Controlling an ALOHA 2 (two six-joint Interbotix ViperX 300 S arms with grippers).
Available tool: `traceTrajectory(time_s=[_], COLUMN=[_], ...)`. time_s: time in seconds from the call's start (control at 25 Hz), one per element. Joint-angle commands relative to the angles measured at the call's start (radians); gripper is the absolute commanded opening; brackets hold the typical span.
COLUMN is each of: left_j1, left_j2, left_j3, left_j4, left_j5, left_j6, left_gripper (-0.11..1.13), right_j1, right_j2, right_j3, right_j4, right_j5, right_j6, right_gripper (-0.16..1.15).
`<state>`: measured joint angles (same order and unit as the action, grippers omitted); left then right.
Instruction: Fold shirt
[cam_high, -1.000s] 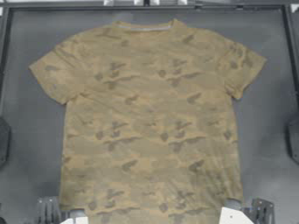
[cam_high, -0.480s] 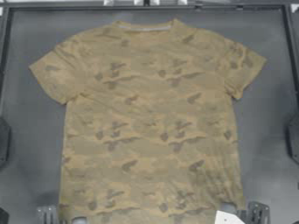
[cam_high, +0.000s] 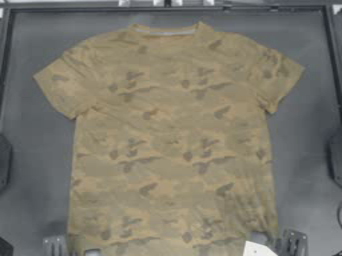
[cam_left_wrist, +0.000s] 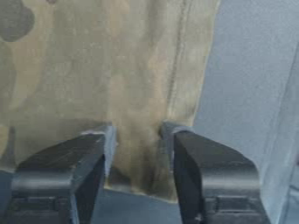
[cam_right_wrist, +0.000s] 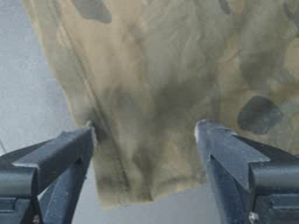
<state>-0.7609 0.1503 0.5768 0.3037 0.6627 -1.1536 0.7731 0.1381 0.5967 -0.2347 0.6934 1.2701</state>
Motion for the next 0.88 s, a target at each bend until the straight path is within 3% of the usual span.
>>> traceTrajectory(time_s=[0.04,0.16,0.4,0.52,0.76,0.8,0.88], left_j1=[0.002,0.002,0.002,0.002,0.002,0.002,0.002], left_j2=[-0.005,0.0,-0.002,-0.002,0.0,-0.002,-0.008], left_j3=[-0.008,-0.006,-0.008,-0.012,-0.017,-0.018,-0.028], left_j4=[-0.017,-0.034,-0.055,-0.06,-0.06,-0.06,-0.057], left_j5=[0.003,0.005,0.005,0.005,0.018,0.032,0.061], left_j6=[0.002,0.005,0.029,0.052,0.074,0.075,0.078], left_gripper=[0.74,0.65,0.27,0.14,0.03,0.03,0.03], right_j1=[0.002,0.002,0.002,0.002,0.025,0.028,0.032], right_j2=[0.006,0.015,0.029,0.037,0.051,0.051,0.051], right_j3=[-0.011,-0.012,-0.017,-0.018,-0.026,-0.029,-0.038], right_j4=[0.009,0.017,0.02,0.032,0.037,0.038,0.032], right_j5=[-0.002,-0.002,-0.002,0.0,-0.003,0.0,0.011], right_j6=[0.0,-0.002,-0.012,-0.021,-0.035,-0.037,-0.038], right_gripper=[0.97,0.96,0.88,0.69,0.09,0.02,0.02])
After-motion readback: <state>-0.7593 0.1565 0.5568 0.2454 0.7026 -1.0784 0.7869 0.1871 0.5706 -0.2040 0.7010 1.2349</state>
